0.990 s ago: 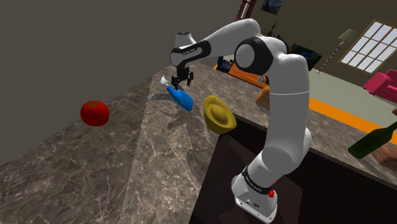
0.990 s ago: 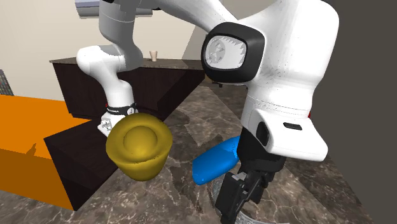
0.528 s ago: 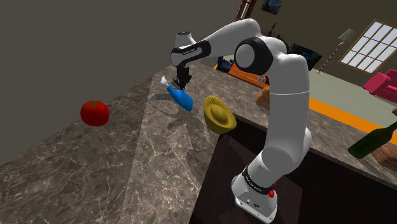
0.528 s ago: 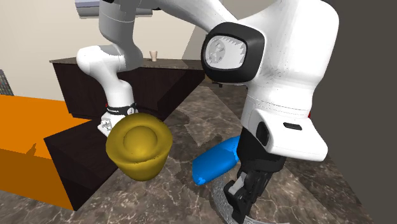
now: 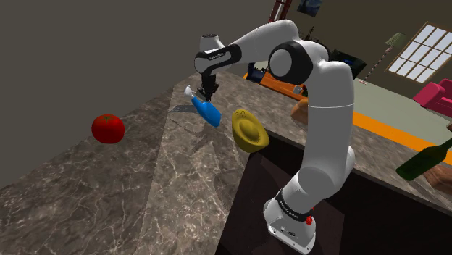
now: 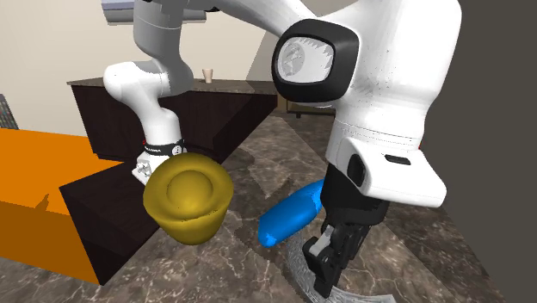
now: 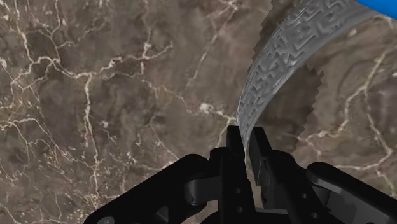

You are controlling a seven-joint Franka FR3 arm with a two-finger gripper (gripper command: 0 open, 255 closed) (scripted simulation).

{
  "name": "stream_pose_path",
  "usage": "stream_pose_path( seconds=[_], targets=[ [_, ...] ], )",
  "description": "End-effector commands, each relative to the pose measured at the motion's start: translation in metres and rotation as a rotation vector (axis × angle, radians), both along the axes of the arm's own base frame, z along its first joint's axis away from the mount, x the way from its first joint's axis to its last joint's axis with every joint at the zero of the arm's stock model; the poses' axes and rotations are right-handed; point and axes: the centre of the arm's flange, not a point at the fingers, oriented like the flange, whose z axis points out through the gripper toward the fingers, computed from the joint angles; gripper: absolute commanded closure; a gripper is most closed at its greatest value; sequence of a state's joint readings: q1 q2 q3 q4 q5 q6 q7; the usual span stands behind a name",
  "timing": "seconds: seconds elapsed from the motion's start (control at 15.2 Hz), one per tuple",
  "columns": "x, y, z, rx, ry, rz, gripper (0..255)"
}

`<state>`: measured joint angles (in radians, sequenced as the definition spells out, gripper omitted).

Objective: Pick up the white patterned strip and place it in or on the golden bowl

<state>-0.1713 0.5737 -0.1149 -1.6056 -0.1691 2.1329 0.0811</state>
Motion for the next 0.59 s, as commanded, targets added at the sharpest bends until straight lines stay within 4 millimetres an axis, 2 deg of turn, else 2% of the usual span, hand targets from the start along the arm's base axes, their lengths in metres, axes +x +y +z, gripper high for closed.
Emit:
stream_pose_path(
  seconds=[0.0,0.53],
  targets=[
    [0.001,0.0,0.01,0.0,0.0,0.0,255],
    [0.001,0.0,0.053,0.0,0.0,0.0,255]
  ],
)
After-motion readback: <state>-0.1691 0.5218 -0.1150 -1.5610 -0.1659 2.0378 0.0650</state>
